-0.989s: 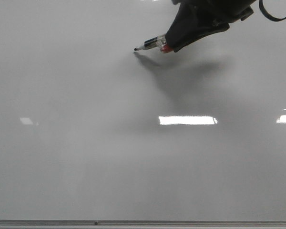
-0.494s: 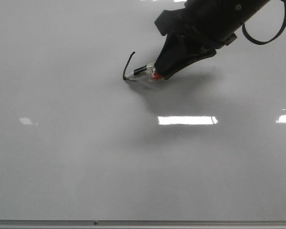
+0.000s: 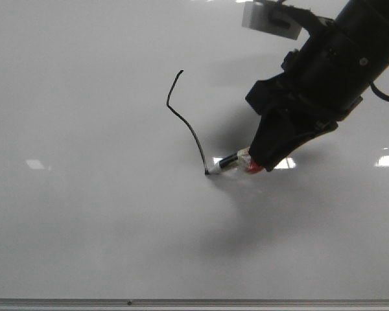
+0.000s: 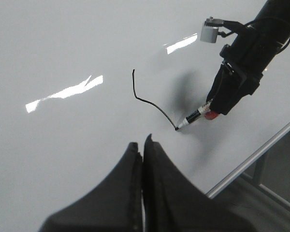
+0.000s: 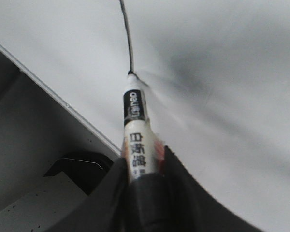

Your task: Write number 8 on whiteboard

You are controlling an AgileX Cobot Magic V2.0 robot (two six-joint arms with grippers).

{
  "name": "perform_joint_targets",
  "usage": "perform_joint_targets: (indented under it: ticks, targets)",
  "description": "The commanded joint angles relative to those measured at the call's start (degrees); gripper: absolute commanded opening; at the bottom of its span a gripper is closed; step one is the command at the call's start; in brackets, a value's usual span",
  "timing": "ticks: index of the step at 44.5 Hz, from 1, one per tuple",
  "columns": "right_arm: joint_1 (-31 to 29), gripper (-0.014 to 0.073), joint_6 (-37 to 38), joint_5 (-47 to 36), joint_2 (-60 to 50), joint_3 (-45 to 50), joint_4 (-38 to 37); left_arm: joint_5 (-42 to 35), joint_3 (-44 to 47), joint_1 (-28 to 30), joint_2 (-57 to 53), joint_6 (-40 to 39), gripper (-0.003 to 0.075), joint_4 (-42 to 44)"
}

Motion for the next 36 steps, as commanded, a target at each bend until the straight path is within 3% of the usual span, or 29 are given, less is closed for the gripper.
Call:
perform_joint_targets:
  ticks: [1, 10, 20, 36]
  targets:
    - [1.41, -0.0058, 0.73, -6.67, -0.60, -1.07, 0.06, -4.09, -1.66, 0.12, 0.24, -0.55, -0.0019, -1.81]
    - [5.50, -0.0058, 0.73, -7.99, 3.19, -5.23, 3.28, -3.88, -1.66, 0.12, 0.24, -0.55, -0.0019, -1.81]
    - [5.98, -0.0058, 0.78, -9.16, 2.93, -7.79, 3.66, -3.53, -1.66, 0.12, 0.24, -0.55, -0.0019, -1.81]
    - [-2.88, -0.0058, 0.88, -8.17, -3.08, -7.61, 3.66, -3.53, -1.66, 0.12, 0.24, -0.55, -0.0019, -1.81]
